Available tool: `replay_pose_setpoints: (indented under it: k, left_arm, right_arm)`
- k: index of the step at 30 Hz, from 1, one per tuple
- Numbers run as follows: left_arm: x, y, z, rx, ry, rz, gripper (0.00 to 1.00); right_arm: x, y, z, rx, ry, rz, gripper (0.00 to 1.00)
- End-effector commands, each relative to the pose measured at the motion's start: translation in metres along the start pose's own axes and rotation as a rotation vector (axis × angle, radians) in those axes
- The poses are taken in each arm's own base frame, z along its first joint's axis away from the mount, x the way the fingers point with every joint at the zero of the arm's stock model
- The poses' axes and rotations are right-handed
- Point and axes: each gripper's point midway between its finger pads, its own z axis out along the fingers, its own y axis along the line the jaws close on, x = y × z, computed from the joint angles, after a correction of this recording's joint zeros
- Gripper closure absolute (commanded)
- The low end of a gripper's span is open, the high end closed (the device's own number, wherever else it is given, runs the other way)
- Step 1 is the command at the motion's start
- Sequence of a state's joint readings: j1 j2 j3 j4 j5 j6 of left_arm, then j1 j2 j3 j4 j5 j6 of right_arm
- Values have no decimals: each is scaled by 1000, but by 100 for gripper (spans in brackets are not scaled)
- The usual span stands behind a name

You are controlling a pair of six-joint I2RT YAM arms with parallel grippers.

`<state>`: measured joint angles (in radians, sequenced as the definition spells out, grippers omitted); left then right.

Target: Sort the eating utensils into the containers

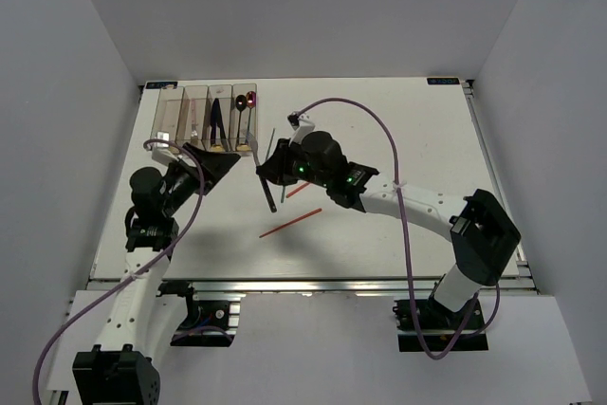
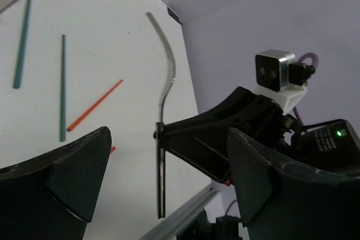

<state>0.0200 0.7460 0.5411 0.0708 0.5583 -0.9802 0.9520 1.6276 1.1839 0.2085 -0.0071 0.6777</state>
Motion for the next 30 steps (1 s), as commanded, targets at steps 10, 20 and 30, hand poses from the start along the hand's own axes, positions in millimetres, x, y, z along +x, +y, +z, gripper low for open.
replay_pose_setpoints:
  k: [10,20,30]
  left_arm:
    - [27,-19,23,107,99,55,31]
    - [20,8,35,-16,81,102,78]
    - [-42,46,48,-391,-8,321,100]
  right_arm:
    - [-7,56,2,-181,32,3,100]
    - [-4,58,-3,-191,38,-5,100]
    - [-11,-7,-9,61,10,20,53]
